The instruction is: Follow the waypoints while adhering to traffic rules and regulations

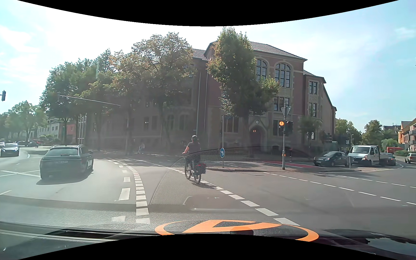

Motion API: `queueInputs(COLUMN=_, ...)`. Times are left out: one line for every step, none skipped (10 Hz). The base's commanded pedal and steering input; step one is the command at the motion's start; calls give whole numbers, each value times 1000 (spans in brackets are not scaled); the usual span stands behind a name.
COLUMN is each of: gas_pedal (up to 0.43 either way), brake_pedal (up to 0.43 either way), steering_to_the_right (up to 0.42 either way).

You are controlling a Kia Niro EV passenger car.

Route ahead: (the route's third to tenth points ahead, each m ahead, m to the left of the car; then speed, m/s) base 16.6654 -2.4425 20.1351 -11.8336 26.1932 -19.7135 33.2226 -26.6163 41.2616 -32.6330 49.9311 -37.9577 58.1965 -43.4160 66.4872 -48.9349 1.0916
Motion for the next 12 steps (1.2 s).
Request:
queueInputs(gas_pedal=118, brake_pedal=0, steering_to_the_right=196)
queueInputs(gas_pedal=110, brake_pedal=0, steering_to_the_right=206)
queueInputs(gas_pedal=79, brake_pedal=0, steering_to_the_right=210)
queueInputs(gas_pedal=39, brake_pedal=0, steering_to_the_right=219)
queueInputs(gas_pedal=28, brake_pedal=0, steering_to_the_right=231)
queueInputs(gas_pedal=8, brake_pedal=0, steering_to_the_right=236)
queueInputs(gas_pedal=0, brake_pedal=0, steering_to_the_right=238)
queueInputs(gas_pedal=0, brake_pedal=0, steering_to_the_right=246)
queueInputs(gas_pedal=0, brake_pedal=0, steering_to_the_right=258)
queueInputs(gas_pedal=0, brake_pedal=0, steering_to_the_right=266)
queueInputs(gas_pedal=0, brake_pedal=0, steering_to_the_right=278)
queueInputs(gas_pedal=79, brake_pedal=0, steering_to_the_right=296)
